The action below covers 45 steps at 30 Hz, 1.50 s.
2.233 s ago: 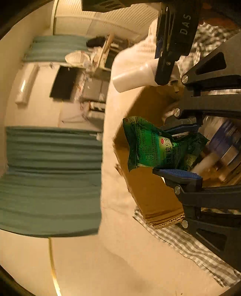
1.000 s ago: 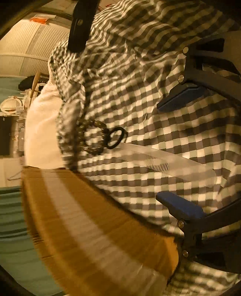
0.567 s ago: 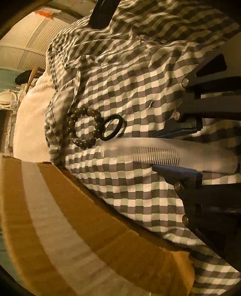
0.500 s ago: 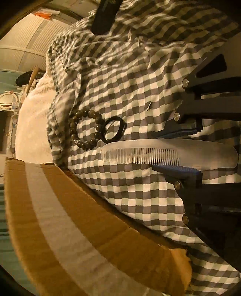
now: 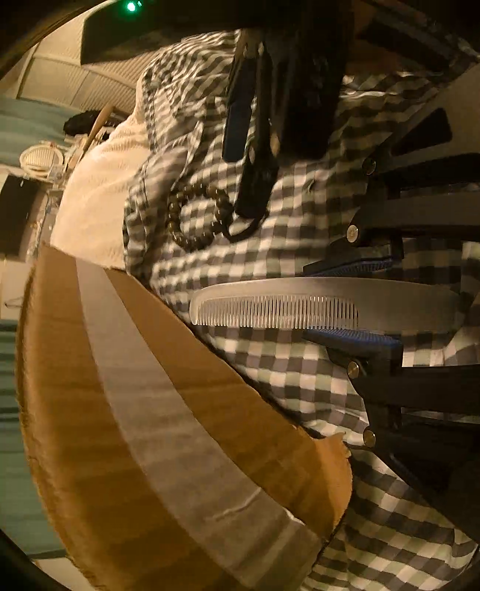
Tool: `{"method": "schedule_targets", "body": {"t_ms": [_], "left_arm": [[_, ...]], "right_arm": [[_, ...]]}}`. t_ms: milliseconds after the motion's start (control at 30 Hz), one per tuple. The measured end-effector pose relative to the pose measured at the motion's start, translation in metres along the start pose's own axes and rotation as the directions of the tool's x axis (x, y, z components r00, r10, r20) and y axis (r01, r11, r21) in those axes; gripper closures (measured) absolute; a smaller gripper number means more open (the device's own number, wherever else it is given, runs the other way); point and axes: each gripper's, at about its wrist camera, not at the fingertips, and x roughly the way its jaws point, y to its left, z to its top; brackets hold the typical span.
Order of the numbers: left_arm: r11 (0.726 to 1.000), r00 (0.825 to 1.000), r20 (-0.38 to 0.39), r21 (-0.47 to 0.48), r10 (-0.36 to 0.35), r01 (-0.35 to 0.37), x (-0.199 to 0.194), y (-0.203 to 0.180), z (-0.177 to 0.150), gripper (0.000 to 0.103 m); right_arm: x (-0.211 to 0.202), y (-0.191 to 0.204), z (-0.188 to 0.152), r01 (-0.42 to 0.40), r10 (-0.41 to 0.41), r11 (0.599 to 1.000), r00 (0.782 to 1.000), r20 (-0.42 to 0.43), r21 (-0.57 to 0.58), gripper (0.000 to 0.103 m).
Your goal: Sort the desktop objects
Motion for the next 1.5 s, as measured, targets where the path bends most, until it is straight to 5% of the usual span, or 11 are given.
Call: {"method": "schedule_targets", "body": {"t_ms": [100,200,267,300,667,1000,1167,1233,1300,1500], "left_arm": [[1.000,1.000,0.001,-0.009,0.008,-0.008,0.002,0.003,0.000,0.076],[1.000,1.000,0.002,0.003,0.006,-0.006,0.003,0.001,-0.001,0.076],[1.000,1.000,0.007,0.001,-0.001,0.001,0.002,0.001,-0.002,0.076],[1.000,1.000,0.014,0.001,-0.005,0.005,0.001,0.001,-0.002,0.076],[0.995,0.988,0.151,0.094,-0.038,0.024,-0.043,-0.025,-0.006,0.081],[0.994,0.927,0.359,0.066,-0.106,0.088,-0.137,-0.011,0.037,0.083],[0.990,0.953,0.270,0.056,-0.141,0.130,-0.113,0.001,0.031,0.079],[0.987,0.968,0.192,0.056,-0.160,0.152,-0.090,-0.005,0.020,0.067],[0.980,0.975,0.111,0.072,-0.191,0.184,-0.065,-0.013,0.008,0.042],[0.983,0.988,-0.043,0.104,-0.149,0.153,-0.008,-0.026,-0.007,0.038]], "right_arm": [[0.021,0.008,0.003,0.011,-0.012,0.999,1.000,-0.027,-0.035,0.032],[0.033,0.010,0.002,0.042,-0.044,0.998,0.998,-0.038,-0.051,0.066],[0.030,0.012,-0.002,0.052,-0.055,0.996,0.998,-0.032,-0.071,0.097],[0.026,0.014,-0.005,0.054,-0.056,0.995,0.998,-0.024,-0.080,0.100],[-0.077,0.022,-0.039,-0.024,0.032,0.998,0.992,0.119,-0.062,0.100],[-0.159,0.048,0.005,-0.076,0.101,0.992,0.955,0.277,-0.098,0.100],[-0.169,0.060,0.030,-0.006,0.050,0.991,0.941,0.335,-0.132,0.100],[-0.160,0.055,0.027,-0.008,0.045,0.993,0.947,0.319,-0.117,0.100],[-0.152,0.049,0.017,0.001,0.028,0.995,0.954,0.298,-0.099,0.100],[-0.113,0.013,-0.018,0.030,-0.020,0.998,0.984,0.178,-0.057,0.100]]}}
